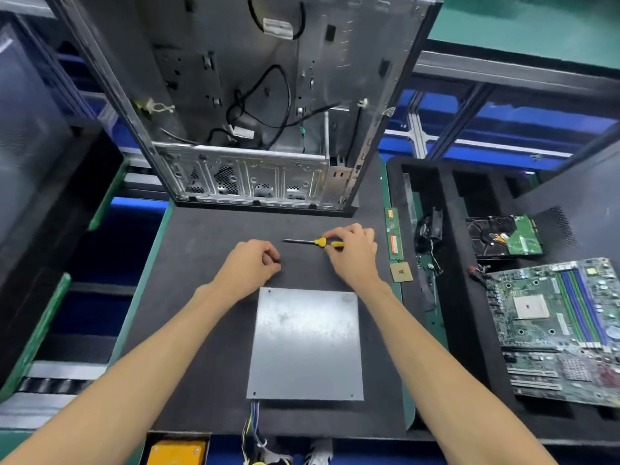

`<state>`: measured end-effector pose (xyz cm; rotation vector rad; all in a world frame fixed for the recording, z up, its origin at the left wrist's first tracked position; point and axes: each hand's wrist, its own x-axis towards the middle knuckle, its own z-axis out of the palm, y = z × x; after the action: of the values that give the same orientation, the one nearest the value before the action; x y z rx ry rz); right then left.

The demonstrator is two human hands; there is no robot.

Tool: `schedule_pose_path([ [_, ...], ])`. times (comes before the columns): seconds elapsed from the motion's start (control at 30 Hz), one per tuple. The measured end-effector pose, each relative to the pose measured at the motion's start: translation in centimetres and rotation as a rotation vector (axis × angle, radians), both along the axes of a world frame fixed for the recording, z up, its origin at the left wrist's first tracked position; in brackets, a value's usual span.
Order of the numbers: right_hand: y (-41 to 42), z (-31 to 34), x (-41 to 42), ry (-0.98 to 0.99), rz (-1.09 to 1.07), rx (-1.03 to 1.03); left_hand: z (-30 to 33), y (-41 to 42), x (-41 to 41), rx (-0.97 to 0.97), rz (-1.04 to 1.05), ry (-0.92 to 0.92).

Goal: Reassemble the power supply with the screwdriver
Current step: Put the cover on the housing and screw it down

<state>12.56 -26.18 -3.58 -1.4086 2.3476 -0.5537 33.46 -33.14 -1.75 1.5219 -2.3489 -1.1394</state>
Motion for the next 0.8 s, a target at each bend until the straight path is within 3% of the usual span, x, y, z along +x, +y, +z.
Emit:
schedule_pose_path([
  [0.33, 0.5, -0.9, -0.4, -0.122, -0.017, -0.139, -0.7, -0.7, -1.4, -0.042, -0.034, -0.157],
  [0.8, 0.4, -1.7, -1.1, -0.174, 0.011, -0.16, -0.9, -0.7, -1.3, -0.106, -0.129, -0.2],
])
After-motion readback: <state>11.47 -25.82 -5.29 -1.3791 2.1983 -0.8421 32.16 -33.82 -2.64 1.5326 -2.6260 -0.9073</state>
